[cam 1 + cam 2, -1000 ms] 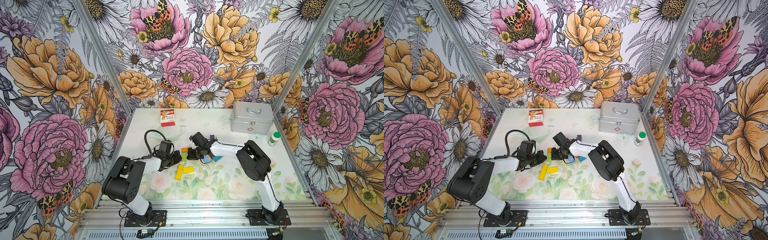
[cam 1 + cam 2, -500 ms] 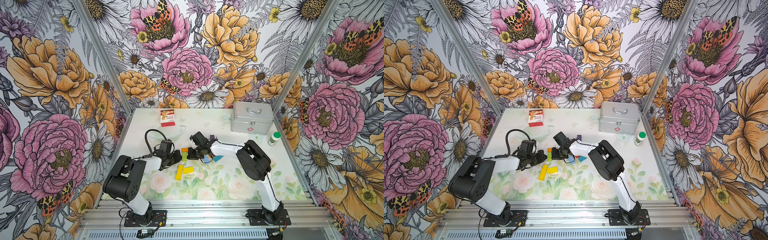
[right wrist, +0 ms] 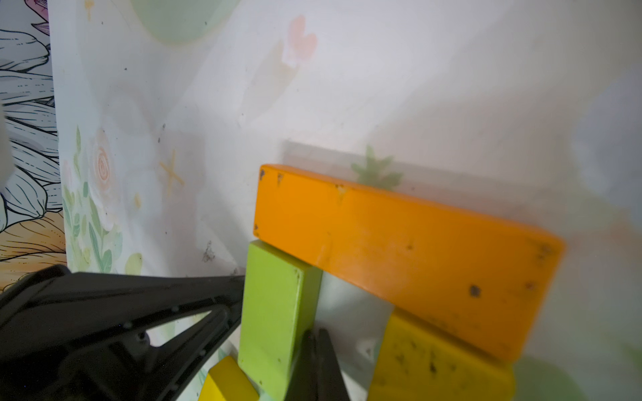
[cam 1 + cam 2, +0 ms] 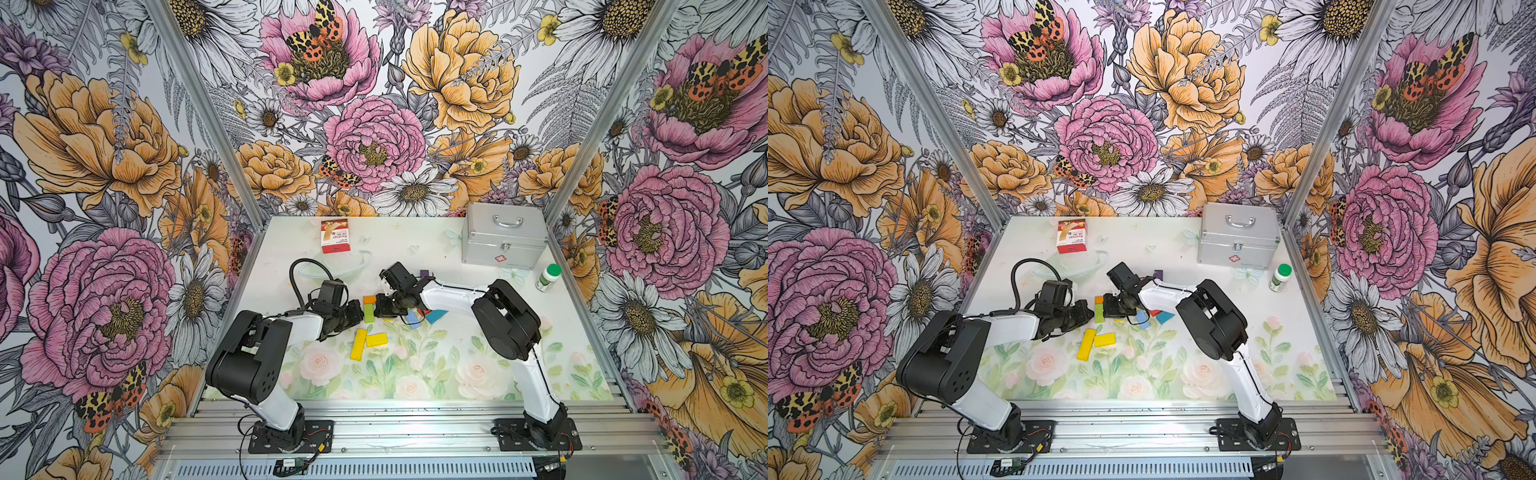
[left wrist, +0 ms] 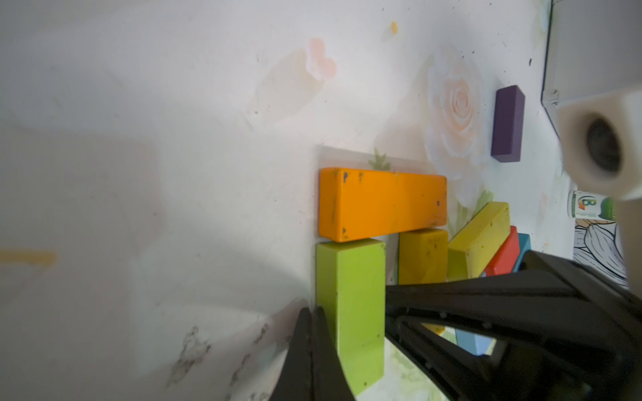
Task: Assemble the letter p with building blocks
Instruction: Assemble the building block at the center of the board, then pick up the building block from the center of the board.
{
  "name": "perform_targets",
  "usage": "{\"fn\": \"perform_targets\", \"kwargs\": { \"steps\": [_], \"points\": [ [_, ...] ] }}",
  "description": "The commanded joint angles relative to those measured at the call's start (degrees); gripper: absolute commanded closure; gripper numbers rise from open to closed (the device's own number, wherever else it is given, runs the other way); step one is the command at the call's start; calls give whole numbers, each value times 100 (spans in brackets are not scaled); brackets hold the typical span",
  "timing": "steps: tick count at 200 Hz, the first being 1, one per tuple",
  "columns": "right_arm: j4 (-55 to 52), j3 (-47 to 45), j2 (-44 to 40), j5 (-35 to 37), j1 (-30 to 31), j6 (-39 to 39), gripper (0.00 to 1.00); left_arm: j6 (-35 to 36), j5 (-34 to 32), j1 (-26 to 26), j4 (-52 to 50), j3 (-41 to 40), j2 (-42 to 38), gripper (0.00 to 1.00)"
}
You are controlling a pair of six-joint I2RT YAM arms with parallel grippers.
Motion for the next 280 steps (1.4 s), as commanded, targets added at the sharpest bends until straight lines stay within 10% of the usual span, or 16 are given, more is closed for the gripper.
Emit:
{"fn": "perform_targets", "kwargs": {
  "steps": [1,116,179,280],
  "points": [
    [14,18,-19,62,-10,25,100,-48,-18,158,-230,-98,-27,100],
    [-230,-147,-1262,305,2,-258,100,27,-444,325,-415,-528,-1406,91],
    [-1236,-809,-1996,998,129,-898,23,-8,-363,285,-490,-862,-2055,55],
    [-1276,-866,-1624,1857,1337,-170,7,-84,-582,-21,-1068,-1274,-2886,43]
  ]
}}
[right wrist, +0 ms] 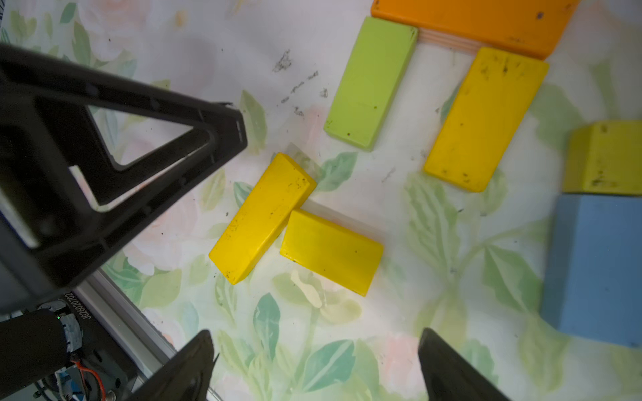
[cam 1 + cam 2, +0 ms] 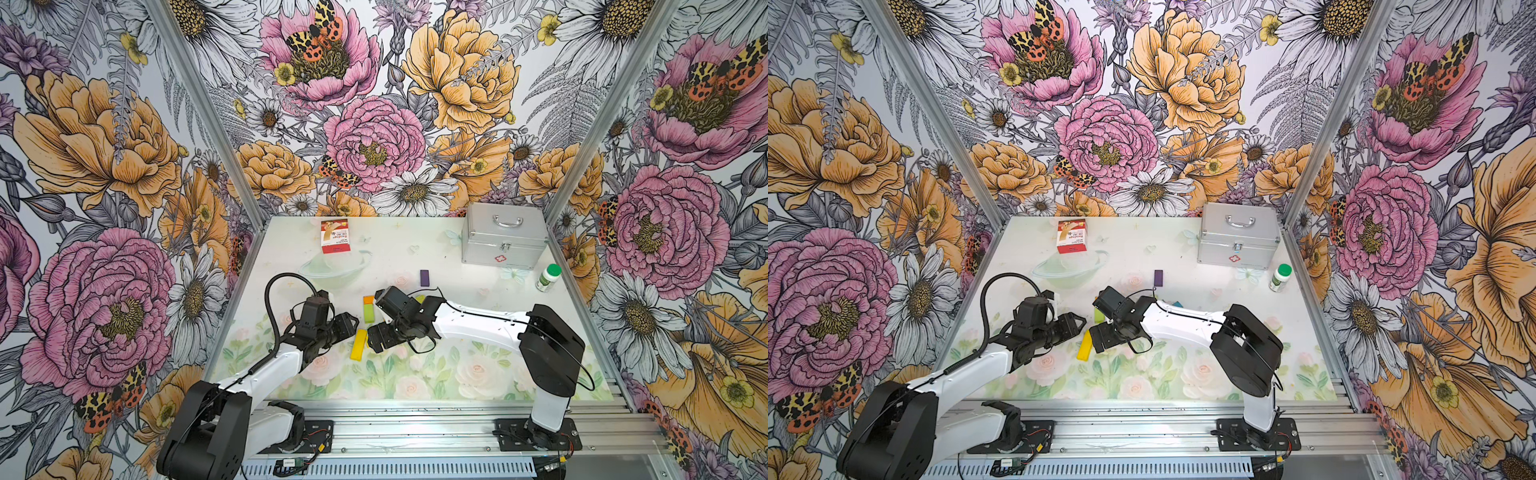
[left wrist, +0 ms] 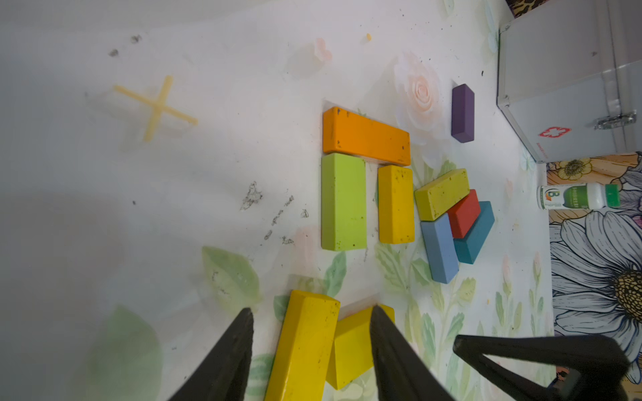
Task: Assemble the letter p with building blocks
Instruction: Pick up the building block from the center of the board.
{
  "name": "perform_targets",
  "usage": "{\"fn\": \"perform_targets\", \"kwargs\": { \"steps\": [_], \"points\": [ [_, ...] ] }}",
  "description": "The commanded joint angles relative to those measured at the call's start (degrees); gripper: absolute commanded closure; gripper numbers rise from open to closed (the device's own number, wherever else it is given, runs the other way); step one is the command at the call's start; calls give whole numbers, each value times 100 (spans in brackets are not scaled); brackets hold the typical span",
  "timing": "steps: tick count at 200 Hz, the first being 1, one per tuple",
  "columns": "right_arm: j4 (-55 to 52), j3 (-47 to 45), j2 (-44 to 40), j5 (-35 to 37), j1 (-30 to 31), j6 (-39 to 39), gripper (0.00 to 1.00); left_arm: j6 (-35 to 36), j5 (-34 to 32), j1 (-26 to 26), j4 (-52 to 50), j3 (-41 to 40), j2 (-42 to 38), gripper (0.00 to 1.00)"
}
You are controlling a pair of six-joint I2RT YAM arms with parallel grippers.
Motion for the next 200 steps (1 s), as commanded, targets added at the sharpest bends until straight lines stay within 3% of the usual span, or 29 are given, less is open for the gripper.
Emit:
{"fn": "perform_targets", "kwargs": {
  "steps": [1,81,200],
  "points": [
    [-51,284,295,408,59,366,7,26,-197,-12,-221,-30,-224,43],
    [-480,998,1007,984,257,843,9,321,81,468,-311,-15,-235,43],
    [-880,1424,1478,1166,338,823,17,345,141,512,-254,-15,-216,42]
  ]
}}
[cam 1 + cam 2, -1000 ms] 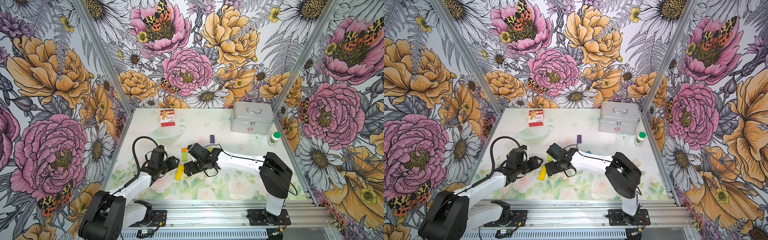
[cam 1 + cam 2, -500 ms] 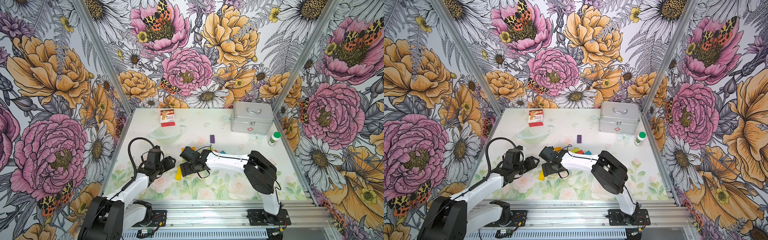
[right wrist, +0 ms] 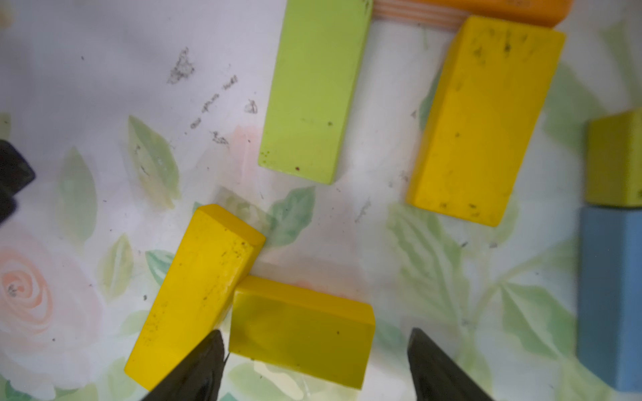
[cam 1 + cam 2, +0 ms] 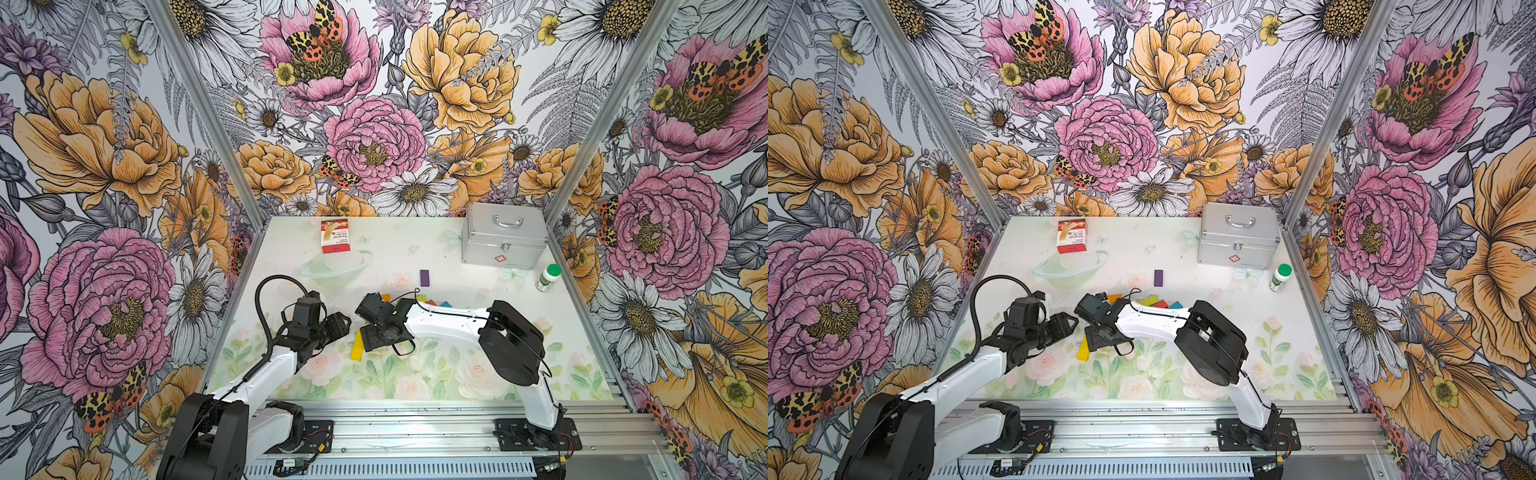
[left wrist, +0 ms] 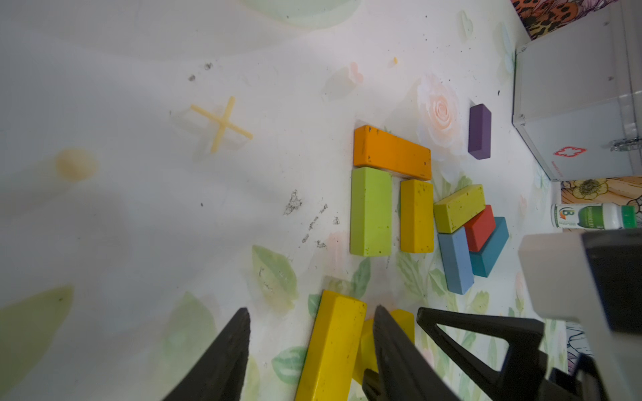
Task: Assemble the letter p with building blocks
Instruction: Pick up the building block from the center of the board.
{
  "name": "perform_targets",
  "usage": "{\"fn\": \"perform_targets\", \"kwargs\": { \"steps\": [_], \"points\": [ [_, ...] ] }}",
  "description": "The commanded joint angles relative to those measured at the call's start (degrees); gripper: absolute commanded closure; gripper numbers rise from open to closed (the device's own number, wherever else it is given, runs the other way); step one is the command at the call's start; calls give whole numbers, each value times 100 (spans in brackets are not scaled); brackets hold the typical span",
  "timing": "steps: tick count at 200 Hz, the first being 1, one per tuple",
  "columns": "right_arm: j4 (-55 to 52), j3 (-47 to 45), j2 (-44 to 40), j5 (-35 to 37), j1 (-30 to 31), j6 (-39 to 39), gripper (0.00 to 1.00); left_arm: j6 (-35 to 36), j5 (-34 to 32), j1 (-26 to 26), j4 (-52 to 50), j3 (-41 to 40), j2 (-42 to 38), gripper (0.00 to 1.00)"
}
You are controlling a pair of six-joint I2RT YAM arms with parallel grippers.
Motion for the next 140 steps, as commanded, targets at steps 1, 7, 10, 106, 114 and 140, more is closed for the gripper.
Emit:
{"fn": "perform_targets", "kwargs": {
  "steps": [1,7,10,106,114,140],
  "points": [
    [-141,224,141,163,71,20,17,135,103,58,31,-11,-44,43],
    [-173,251,165,171,83,21,18,135,105,55,30,-9,-39,43],
    [-183,268,172,173,81,22,18,135,107,60,37,-9,-40,43],
    [-359,354,312,254,103,97,40,137,99,59,45,-28,-68,43],
    [-343,299,258,292,97,108,42,137,96,56,41,-27,-81,43],
    [-342,179,2,429,81,40,47,126,66,-5,32,-34,-99,43]
  ]
}}
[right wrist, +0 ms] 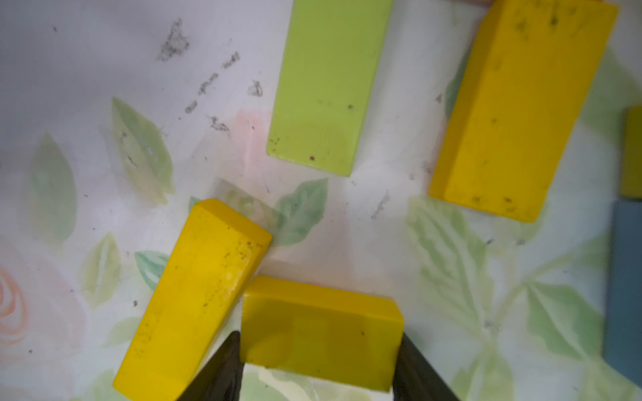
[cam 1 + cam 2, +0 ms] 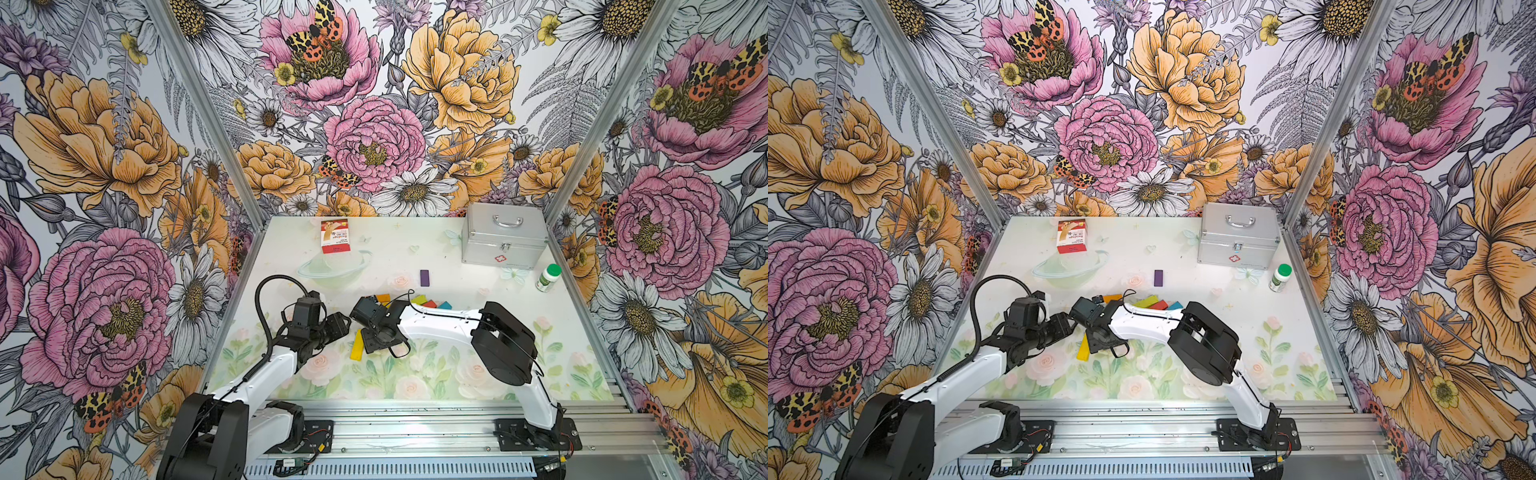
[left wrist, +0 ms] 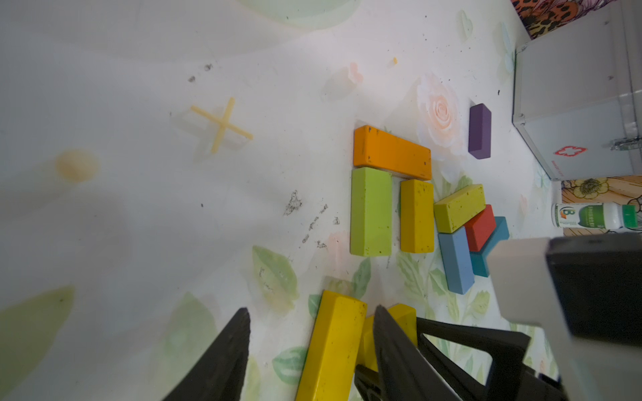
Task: Assemble the letter p with building blocks
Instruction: Pick up the building block from the center of the board, then place the building block at the center of the board.
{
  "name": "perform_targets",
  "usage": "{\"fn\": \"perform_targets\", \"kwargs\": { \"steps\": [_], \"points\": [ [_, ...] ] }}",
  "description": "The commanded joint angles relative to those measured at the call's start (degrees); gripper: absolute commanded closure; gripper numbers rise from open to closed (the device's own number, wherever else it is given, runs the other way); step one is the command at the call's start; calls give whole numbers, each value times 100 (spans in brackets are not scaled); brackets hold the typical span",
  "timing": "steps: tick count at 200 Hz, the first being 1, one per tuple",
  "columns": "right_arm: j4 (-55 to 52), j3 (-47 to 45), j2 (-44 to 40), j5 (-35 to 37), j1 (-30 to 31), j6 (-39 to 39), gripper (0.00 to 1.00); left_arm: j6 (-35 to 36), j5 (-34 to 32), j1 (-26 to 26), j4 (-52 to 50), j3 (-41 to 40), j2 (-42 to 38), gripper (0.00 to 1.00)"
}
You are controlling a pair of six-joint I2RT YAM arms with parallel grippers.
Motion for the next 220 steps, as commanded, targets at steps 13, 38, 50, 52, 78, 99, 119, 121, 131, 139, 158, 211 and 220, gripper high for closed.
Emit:
{"fn": "perform_targets", "kwargs": {
  "steps": [13,38,50,52,78,99,119,121,131,139,158,211,220],
  "points": [
    [-87,-202,-411,394,-21,-47,50,103,29,-66,33,-28,-101,43],
    [-87,-425,-753,504,-134,-72,53,56,-44,-196,16,24,-113,43],
    [-82,-511,-885,538,-196,-91,54,4,-93,-261,12,41,-137,43],
    [-83,-515,-903,535,-204,-97,55,8,-94,-270,12,42,-144,43],
    [-78,-541,-980,527,-300,-198,55,-23,-199,-393,-29,109,-209,43],
    [-78,-483,-861,457,-367,-246,55,-49,-270,-434,-106,161,-269,43],
    [-72,-372,-730,443,-391,-272,55,-58,-284,-442,-179,192,-343,43],
    [-74,-357,-719,439,-391,-274,55,-58,-284,-447,-187,192,-345,43],
    [-76,-292,-649,430,-400,-285,55,-66,-299,-456,-224,212,-384,43],
    [-69,-236,-574,390,-412,-296,55,-67,-317,-465,-255,216,-410,43],
    [-69,-129,-416,288,-431,-251,55,-60,-337,-468,-297,234,-433,43],
    [96,-130,-205,122,-452,-108,55,-84,-370,-517,-307,277,-364,43],
    [132,-123,-166,88,-462,-99,55,-76,-388,-535,-304,288,-348,43]
  ]
}}
